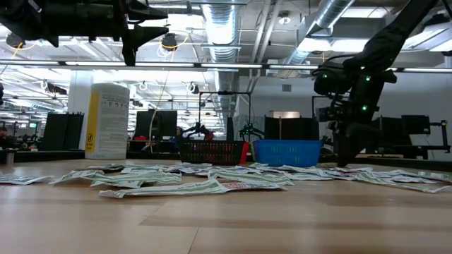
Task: Pick & Place First Aid Supplies
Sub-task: Put the ointment pack into the green basket
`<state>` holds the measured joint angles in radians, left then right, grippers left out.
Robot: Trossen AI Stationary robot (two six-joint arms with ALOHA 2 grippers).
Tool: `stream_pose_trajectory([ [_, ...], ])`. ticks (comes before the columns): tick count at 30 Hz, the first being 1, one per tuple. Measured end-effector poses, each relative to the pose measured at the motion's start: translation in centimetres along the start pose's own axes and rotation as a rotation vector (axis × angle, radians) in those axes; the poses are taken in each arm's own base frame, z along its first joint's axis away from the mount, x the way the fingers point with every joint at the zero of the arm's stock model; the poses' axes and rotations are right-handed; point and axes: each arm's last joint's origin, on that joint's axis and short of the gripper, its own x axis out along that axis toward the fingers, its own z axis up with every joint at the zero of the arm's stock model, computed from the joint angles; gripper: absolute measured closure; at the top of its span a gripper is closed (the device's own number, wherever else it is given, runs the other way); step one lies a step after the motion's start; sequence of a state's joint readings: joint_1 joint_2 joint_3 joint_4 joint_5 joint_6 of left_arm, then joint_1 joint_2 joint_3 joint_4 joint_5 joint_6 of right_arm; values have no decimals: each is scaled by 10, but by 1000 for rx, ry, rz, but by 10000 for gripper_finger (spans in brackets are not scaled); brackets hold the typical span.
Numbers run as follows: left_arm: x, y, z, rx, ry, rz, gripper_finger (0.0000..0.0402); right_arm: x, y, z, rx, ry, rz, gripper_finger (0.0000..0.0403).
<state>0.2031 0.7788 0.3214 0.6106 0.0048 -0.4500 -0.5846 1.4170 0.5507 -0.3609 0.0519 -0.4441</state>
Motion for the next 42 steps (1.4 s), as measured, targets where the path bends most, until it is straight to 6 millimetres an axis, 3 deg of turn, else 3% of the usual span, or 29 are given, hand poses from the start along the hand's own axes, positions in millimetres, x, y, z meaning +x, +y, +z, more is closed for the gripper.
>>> stream_pose_trajectory([
  [14, 0, 0, 0, -2, 1, 1, 262, -24, 1, -4, 2, -45, -22, 378],
  [24, 0, 0, 0, -2, 1, 0, 262, -23, 1, -4, 24, -37, -17, 390],
  [33, 0, 0, 0, -3, 0, 0, 262, -8, 5, -2, 33, 15, 12, 328],
  [42, 0, 0, 0, -3, 1, 0, 262, -11, 11, 0, 5, 4, 15, 261],
])
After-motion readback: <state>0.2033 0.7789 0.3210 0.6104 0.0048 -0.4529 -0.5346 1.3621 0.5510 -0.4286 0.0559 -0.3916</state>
